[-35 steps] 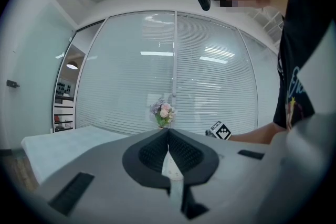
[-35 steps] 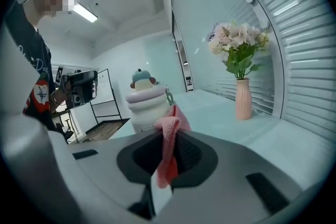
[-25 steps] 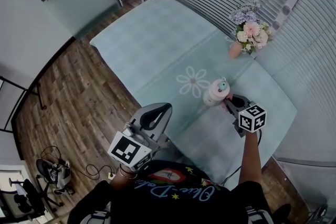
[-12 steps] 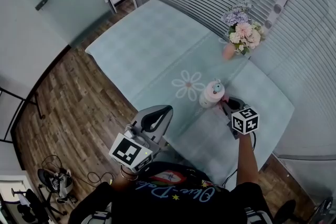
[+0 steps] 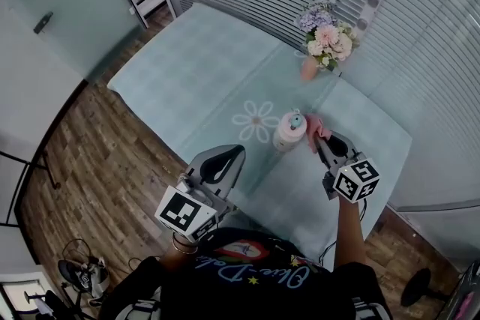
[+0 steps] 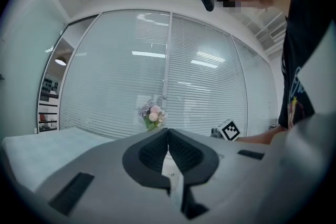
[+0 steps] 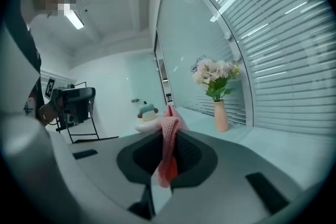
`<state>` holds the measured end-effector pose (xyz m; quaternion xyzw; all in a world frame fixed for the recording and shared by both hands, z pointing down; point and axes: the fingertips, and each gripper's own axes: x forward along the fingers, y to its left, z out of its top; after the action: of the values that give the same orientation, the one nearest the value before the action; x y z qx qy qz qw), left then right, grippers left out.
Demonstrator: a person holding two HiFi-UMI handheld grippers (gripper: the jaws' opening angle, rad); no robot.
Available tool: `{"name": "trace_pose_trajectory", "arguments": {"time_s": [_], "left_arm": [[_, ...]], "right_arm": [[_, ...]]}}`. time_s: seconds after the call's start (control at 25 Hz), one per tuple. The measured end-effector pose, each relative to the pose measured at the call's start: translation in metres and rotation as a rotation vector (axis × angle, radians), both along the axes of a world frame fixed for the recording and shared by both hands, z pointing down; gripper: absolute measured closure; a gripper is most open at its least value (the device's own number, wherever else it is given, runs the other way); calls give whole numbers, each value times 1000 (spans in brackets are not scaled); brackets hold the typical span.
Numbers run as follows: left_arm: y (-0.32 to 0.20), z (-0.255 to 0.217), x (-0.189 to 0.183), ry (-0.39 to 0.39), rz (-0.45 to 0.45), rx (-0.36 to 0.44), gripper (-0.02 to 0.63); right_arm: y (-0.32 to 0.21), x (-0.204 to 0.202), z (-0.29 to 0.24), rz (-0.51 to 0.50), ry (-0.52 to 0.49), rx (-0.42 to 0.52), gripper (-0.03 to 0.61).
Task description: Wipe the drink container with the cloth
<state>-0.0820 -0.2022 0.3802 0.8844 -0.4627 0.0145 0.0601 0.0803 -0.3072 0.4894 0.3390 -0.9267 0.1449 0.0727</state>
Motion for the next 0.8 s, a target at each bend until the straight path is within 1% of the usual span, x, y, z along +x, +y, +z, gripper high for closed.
{"name": "trace_pose_trajectory", "arguments": {"time_s": [0.12,0.28,0.56,0.64,0.8], "left_arm": [[-2,0,2,4,8,-1,609],[-1,-3,0,9,13,2,609],[-3,1,-4,16,14,-10,609],[-4,3,-5,19,17,-11,609],[-2,6,-12,24,25,-19,609]], "right_arm": [[8,-16,-4,-51,-5,7,549],[18,-28,6,-85,31,-12,549],[24,-30,39,-83,81,-84,549],[25,-30,50,-78,95,-115,549],[28,-33,67,-46,94,-188,549]]}}
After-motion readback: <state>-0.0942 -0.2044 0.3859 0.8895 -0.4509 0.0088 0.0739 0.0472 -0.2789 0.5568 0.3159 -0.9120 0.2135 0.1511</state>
